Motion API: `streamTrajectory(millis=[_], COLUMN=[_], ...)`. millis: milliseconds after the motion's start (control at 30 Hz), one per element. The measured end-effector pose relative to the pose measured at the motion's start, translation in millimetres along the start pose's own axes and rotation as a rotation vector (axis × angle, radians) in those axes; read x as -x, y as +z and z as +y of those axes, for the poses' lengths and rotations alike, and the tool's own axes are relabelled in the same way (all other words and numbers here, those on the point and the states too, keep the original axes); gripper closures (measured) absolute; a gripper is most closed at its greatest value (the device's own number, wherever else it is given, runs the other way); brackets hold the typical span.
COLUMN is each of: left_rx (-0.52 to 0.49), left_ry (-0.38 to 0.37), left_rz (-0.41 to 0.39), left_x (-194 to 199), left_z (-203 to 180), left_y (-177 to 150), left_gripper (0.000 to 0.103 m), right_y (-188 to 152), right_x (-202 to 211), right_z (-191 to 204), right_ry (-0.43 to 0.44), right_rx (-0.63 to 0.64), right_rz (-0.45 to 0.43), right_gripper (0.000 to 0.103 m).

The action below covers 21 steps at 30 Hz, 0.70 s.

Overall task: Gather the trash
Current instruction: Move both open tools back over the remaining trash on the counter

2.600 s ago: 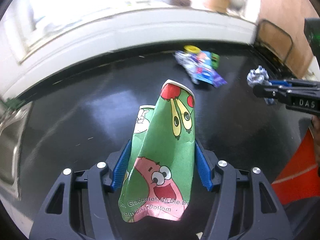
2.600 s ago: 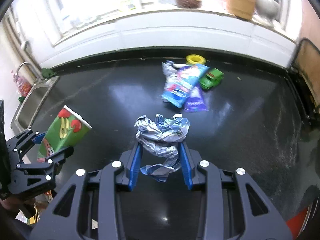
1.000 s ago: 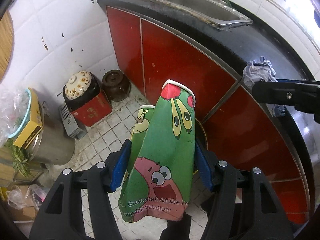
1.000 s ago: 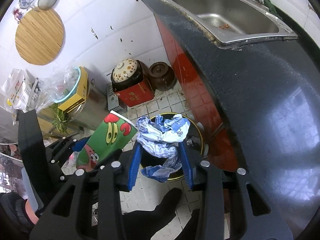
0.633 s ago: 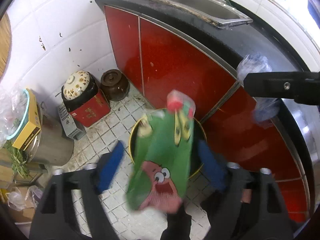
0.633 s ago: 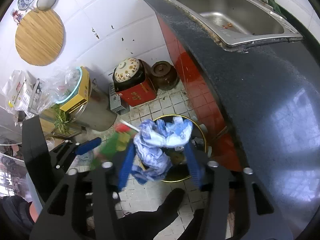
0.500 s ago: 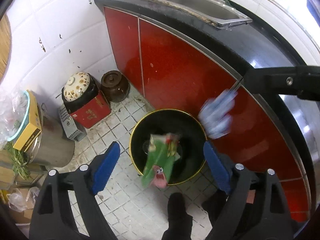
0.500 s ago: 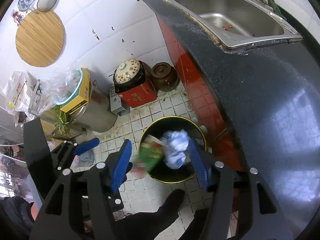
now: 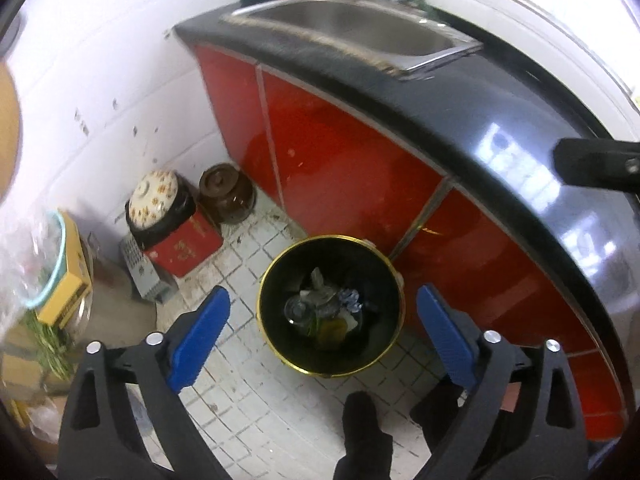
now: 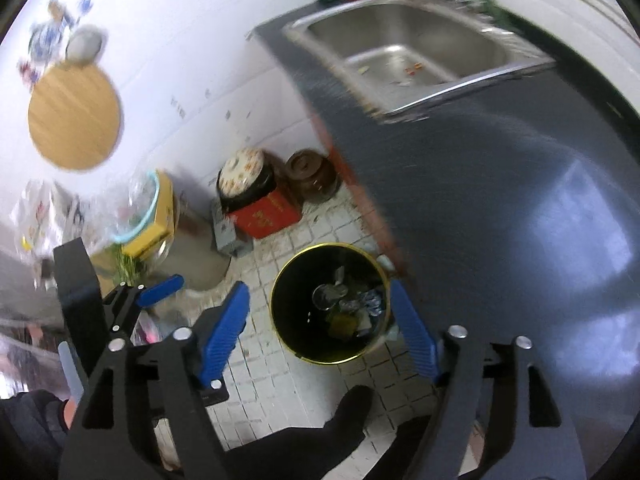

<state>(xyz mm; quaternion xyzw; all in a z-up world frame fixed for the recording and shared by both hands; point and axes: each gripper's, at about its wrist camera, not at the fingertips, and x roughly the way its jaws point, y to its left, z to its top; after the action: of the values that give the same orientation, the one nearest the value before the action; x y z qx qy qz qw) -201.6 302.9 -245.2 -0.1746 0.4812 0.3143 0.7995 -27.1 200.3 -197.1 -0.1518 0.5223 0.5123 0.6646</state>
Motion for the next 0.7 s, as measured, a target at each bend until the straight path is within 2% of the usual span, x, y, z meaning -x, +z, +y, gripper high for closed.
streamTrajectory(millis=[100, 167, 233, 433, 567, 700], left_rx=[-0.074, -0.155, -0.264, -0.542, -0.673, -0.759], left_ry=[-0.048, -0.097, -0.166, -0.368, -0.486, -0.551], left_rz=[-0.022, -0.045, -0.063, -0.107, -0.118, -0.119], left_x=[13.5, 23.8, 34.2, 59.3, 75.3, 78.0], left_z=[-33.3, -68.9, -118.2, -271.0, -375.5, -455.2], left_y=[16.5, 28.4, 41.0, 56.0, 56.9, 52.1], left_gripper=[0.008, 0.007, 0.007, 0.007, 0.007, 0.007], right_y=[-14.0, -29.5, -52.4, -130.9, -191.3, -243.5], right_x=[49.7, 88.1, 133.1, 242.1, 301.7, 339.6], right_z=[-40.8, -74.1, -115.1, -217.6, -273.1, -317.8], right_ry=[-0.066, -0.135, -0.232, -0.44, -0.548, -0.616], right_rx=[-0.085, -0.154, -0.256, -0.531, -0.683, -0.796], right_rz=[-0.087, -0.149, -0.208, -0.328, -0.372, -0.413], right_gripper=[0.022, 0.021, 0.021, 0.02, 0.02, 0.021])
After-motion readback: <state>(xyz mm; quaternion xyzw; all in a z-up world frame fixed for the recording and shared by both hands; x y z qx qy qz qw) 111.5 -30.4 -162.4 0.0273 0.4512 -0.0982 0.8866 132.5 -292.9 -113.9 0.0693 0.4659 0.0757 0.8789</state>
